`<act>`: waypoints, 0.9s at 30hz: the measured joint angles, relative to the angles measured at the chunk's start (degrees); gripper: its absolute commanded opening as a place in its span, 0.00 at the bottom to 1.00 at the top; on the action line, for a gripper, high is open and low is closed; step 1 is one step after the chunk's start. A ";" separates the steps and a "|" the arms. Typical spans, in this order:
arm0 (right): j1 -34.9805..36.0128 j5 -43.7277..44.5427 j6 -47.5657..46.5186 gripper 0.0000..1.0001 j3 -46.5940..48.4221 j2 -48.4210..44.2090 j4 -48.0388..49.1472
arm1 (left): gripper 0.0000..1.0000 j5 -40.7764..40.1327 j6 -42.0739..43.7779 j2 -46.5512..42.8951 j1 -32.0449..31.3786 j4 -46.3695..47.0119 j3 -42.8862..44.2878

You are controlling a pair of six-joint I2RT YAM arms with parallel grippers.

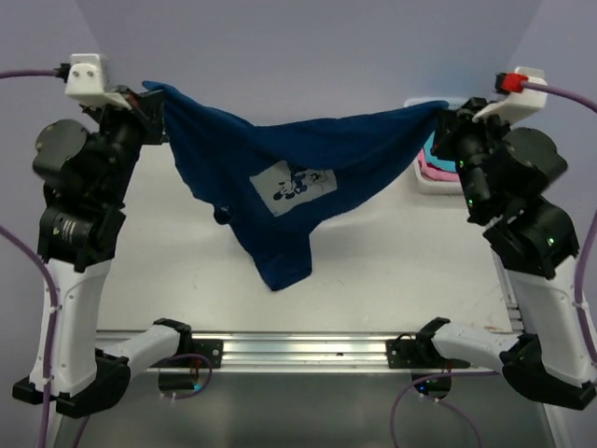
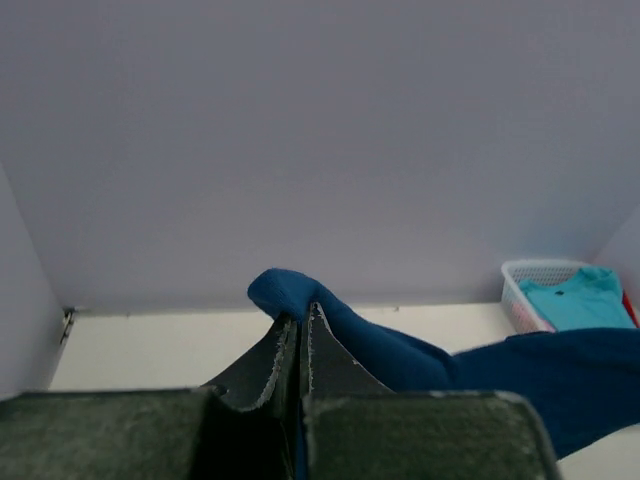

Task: Fold and stack the t-shirts
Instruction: Flatten the tshirt out

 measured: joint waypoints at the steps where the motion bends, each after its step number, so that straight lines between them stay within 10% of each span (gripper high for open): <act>1: 0.00 -0.85 -1.05 0.00 -1.27 -2.19 0.92 | 0.00 0.85 0.68 -1.60 0.00 1.22 0.00; 15: 0.07 -6.97 -13.42 0.00 -9.20 -16.94 6.27 | 0.00 13.90 4.26 -21.16 1.25 12.85 -0.33; 27: -0.50 1.62 -14.03 0.00 -4.52 22.03 7.50 | 0.00 4.24 8.55 11.41 0.98 13.27 -5.46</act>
